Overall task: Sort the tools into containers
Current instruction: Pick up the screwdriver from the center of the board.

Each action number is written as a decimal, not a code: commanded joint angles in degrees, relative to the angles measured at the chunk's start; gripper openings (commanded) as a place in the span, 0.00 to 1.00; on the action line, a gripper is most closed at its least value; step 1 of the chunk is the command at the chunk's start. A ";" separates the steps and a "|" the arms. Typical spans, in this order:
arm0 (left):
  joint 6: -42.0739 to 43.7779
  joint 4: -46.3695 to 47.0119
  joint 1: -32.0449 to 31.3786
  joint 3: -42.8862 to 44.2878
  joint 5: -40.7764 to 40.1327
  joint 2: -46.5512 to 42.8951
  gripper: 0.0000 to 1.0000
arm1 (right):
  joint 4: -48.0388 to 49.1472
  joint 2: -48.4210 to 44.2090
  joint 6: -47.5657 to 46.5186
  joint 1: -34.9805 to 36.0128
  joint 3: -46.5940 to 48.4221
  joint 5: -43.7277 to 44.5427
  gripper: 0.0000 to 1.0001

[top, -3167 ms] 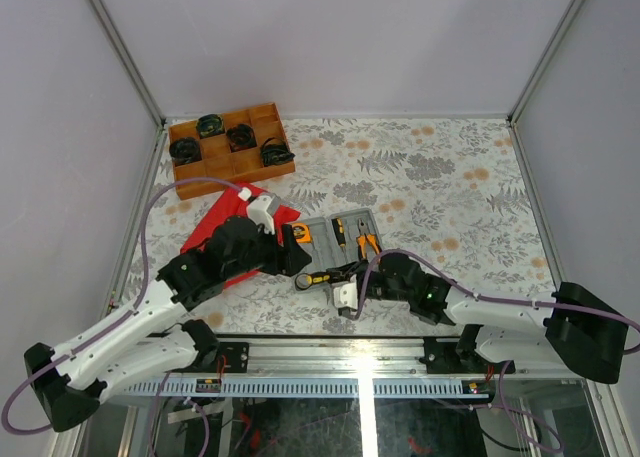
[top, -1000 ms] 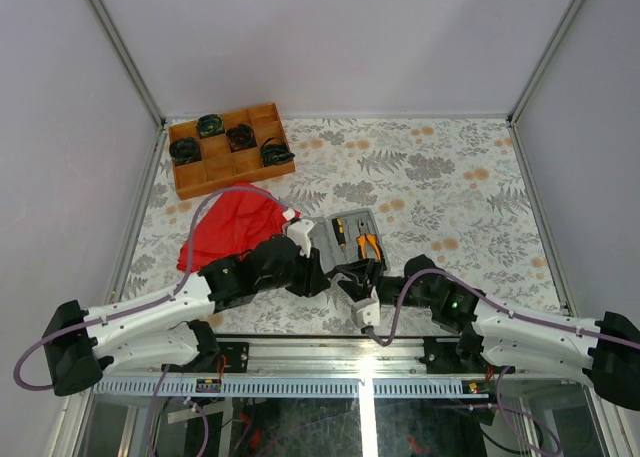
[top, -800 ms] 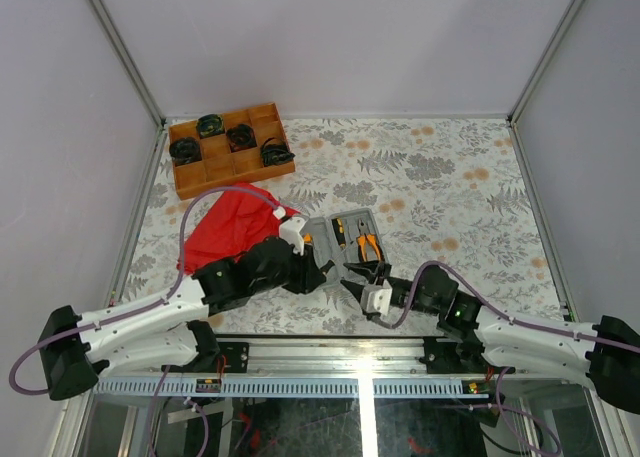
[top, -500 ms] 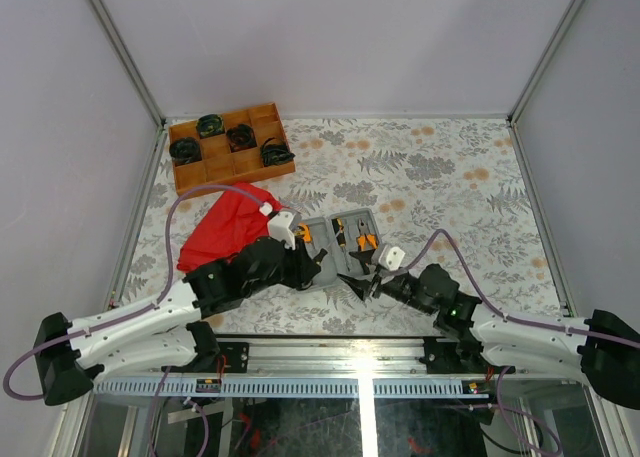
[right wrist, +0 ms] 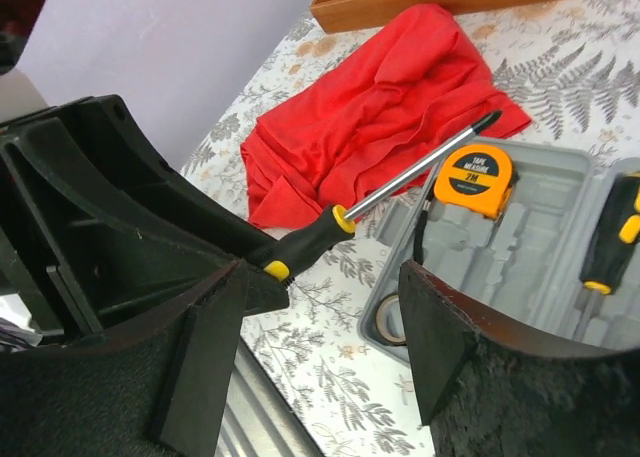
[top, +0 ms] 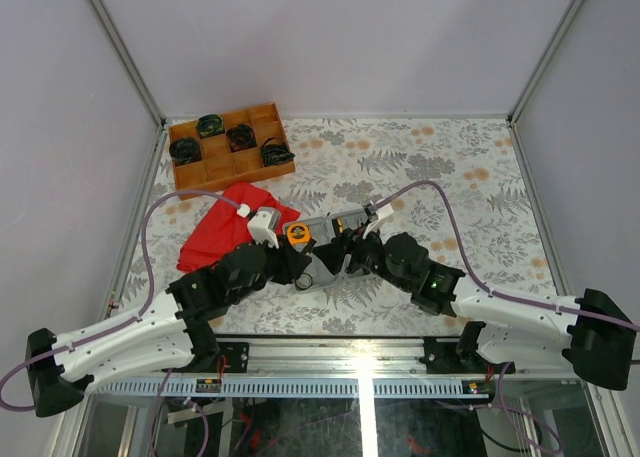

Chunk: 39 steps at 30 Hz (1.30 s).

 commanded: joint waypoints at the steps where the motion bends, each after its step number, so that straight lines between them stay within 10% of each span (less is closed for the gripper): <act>1: -0.31 6.80 -0.26 0.31 -1.82 0.01 0.00 | 4.90 2.15 9.21 0.28 1.49 -0.61 0.69; 39: 1.93 9.51 -0.26 1.22 -0.53 0.96 0.00 | 9.22 8.76 39.32 0.26 1.28 9.25 0.54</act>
